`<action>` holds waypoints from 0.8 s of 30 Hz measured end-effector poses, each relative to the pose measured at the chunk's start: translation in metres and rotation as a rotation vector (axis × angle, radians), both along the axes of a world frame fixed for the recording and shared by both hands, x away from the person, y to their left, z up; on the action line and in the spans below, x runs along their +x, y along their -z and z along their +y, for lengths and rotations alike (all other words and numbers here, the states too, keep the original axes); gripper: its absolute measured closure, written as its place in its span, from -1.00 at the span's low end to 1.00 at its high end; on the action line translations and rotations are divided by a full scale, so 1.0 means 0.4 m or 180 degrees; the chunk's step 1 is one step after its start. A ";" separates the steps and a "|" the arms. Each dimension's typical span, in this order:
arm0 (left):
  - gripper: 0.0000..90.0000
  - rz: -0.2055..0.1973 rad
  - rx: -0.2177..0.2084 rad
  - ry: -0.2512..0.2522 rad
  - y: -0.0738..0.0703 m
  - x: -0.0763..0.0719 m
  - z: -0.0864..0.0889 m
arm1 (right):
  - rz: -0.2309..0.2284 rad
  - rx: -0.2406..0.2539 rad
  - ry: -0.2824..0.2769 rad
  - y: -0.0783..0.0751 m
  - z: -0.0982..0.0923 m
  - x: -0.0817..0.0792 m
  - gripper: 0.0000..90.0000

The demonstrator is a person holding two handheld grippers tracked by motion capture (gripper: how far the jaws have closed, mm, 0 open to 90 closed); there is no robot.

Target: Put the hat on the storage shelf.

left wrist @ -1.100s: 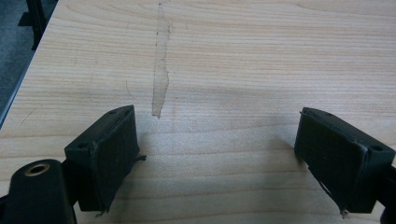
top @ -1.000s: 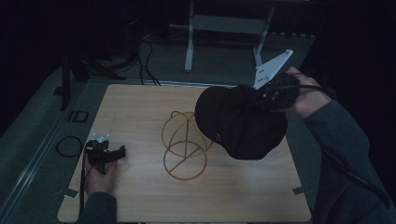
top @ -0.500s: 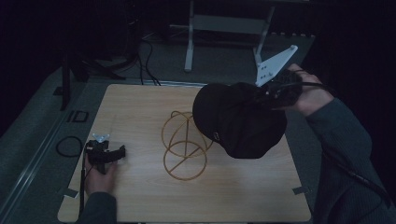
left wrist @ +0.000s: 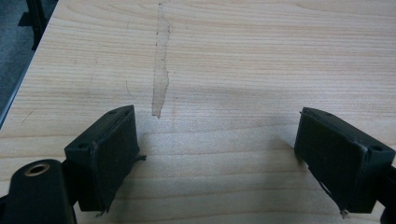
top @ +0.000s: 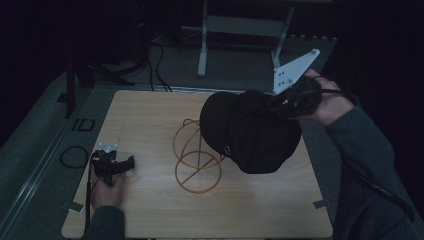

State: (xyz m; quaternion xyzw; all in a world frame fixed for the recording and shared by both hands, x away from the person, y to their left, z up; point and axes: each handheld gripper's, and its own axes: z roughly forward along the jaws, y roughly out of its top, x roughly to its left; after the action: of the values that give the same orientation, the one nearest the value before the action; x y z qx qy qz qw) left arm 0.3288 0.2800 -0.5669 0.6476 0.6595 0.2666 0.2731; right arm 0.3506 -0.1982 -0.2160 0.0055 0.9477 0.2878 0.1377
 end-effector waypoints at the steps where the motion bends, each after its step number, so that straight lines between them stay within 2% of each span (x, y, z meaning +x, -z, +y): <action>1: -0.71 0.0000 0.0000 0.0000 0.000 0.000 0.000 | 0.0000 0.0000 0.0000 0.000 0.000 0.000 0.89; 7: -0.71 0.0001 -0.0001 -0.0001 0.000 0.000 0.000 | 0.0024 0.0058 -0.0044 0.006 0.021 0.005 0.89; 12: -0.71 0.0000 0.0000 -0.0001 0.000 0.000 0.000 | 0.0042 0.0077 -0.0098 0.012 0.061 0.011 0.89; 24: -0.71 0.0000 0.0000 0.0000 0.000 0.000 0.000 | 0.0079 0.0058 -0.0176 0.012 0.137 0.023 0.89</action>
State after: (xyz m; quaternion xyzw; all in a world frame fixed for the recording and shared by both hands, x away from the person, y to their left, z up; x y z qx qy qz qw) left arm 0.3288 0.2800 -0.5669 0.6476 0.6595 0.2666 0.2732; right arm 0.3597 -0.1435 -0.2209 -0.0158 0.9465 0.3001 0.1178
